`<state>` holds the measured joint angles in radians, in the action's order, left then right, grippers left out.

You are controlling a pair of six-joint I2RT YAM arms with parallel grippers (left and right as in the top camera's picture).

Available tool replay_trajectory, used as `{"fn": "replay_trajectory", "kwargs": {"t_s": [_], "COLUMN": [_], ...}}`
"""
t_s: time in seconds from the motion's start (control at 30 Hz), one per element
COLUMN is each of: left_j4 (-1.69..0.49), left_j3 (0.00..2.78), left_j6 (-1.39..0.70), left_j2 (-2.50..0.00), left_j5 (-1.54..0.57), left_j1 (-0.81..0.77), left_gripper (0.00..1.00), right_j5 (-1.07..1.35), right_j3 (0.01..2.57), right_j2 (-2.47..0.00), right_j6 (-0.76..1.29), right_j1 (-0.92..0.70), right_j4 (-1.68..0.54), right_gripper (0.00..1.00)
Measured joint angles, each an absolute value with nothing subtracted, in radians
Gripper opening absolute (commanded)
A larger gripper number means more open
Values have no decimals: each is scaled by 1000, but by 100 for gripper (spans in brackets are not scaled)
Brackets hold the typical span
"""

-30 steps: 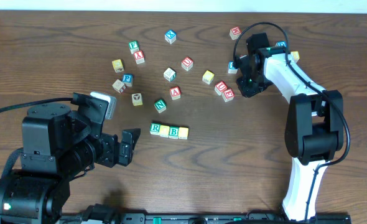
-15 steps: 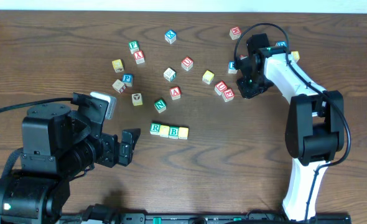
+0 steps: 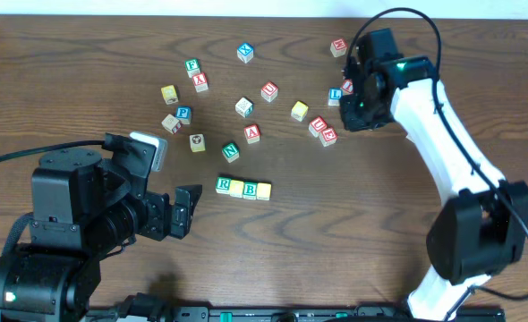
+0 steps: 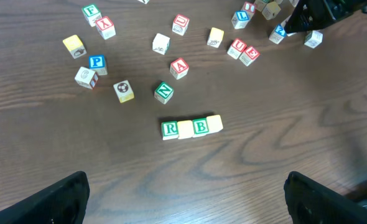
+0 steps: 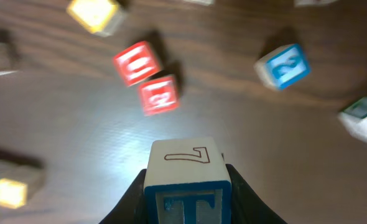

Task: Spell out ROBOT
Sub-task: 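Carry the T block to the right of the O block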

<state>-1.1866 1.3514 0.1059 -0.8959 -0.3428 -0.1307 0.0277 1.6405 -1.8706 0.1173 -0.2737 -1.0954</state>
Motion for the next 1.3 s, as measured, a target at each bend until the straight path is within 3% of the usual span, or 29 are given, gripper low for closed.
{"fn": "replay_trajectory", "kwargs": {"t_s": [0.37, 0.63, 1.03, 1.3], "left_j4": [-1186, -1187, -1187, -1187], "left_j3": [1351, 1351, 1351, 1351], "left_j6": [106, 106, 106, 106], "left_j2": [-896, -896, -896, -896], "left_j5": [-343, -343, -342, -342], "left_j1": [-131, -131, -131, -131], "left_gripper": [98, 98, 98, 98], "right_j5": [11, -120, -191, -191], "right_j3": [1635, 1548, 1262, 1135], "right_j2": [-1845, -1845, -1845, -1845], "right_j6": [358, 538, 737, 808], "right_j1": [-555, -731, -778, -814], "right_j4": [-1125, -1058, -841, -725], "right_gripper": [10, 7, 3, 7]}}
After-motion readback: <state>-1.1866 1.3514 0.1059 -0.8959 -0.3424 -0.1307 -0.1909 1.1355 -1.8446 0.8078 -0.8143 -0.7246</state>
